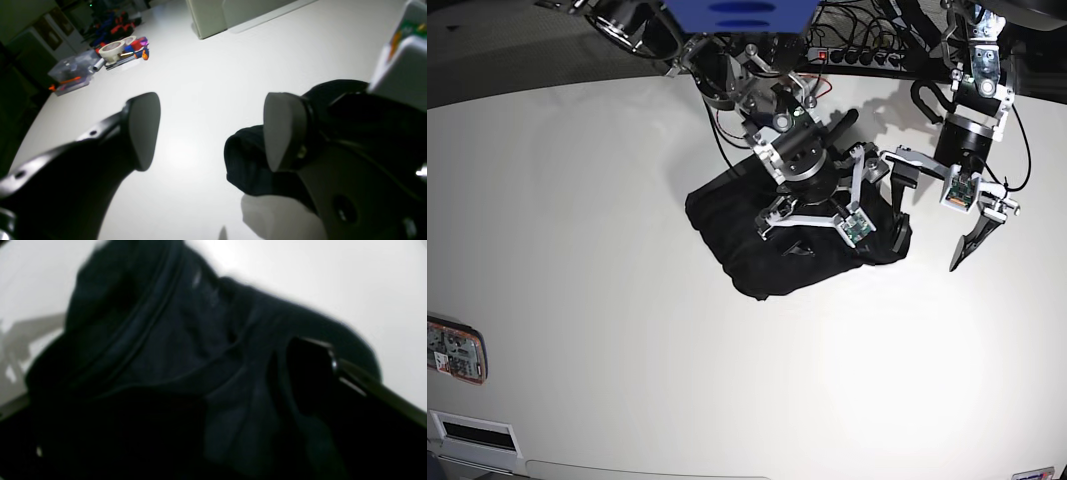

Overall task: Fold the T-shirt properly
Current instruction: 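Fold the held end over onto the shirt with the right gripper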

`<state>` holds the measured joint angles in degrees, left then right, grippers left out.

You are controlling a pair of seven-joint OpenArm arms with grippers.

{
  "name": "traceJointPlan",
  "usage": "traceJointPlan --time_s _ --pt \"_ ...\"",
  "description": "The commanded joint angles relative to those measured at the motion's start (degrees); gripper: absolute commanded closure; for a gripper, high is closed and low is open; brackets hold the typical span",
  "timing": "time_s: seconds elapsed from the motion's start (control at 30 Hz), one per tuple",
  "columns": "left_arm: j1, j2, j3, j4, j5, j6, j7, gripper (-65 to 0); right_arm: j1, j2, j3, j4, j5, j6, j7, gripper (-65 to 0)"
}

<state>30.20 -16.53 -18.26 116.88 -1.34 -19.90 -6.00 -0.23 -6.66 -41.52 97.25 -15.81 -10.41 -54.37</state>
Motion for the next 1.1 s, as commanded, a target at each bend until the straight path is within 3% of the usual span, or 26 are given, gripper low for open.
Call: traceJointPlan --time_s 0.0,0.2,0.43,0.57,0.73,0.97,1.07 --pt "-0.09 -0.39 -0.24 0.88 -0.63 0.34 -1.6 -45.6 0.8 -0.86 -0.11 1.17 -0.14 -0.27 1.14 -64.0" --pt "-0.09 -0.39 -0.16 0.88 -0.63 0.34 -1.6 -45.6 0.98 -0.86 -4.15 -2.35 0.03 -0.27 1.49 -64.0" --pt "-0.09 -0.39 -0.24 0.88 -0.63 0.34 -1.6 -45.6 0.98 -0.86 -4.5 -4.11 0.03 -0.27 0.87 -64.0" --pt "-0.09 -0.39 -0.24 0.88 -0.63 0.34 -1.6 -45.6 1.15 -0.86 -6.09 -4.81 0.82 -0.09 -2.11 -64.0" --pt "-0.09 -0.39 -0.24 0.88 -0.63 0.34 -1.6 -45.6 3.44 -0.86 -8.11 -4.81 8.38 7.38 -3.26 -64.0" --pt "-0.09 -0.39 -0.24 0.88 -0.63 0.34 -1.6 -45.6 3.53 -0.77 -7.14 -2.44 10.67 7.56 -3.26 -64.0" --pt "-0.09 -0.39 -0.24 0.88 -0.63 0.34 -1.6 -45.6 3.61 -0.77 -7.14 -2.53 14.71 7.56 -3.17 -64.0"
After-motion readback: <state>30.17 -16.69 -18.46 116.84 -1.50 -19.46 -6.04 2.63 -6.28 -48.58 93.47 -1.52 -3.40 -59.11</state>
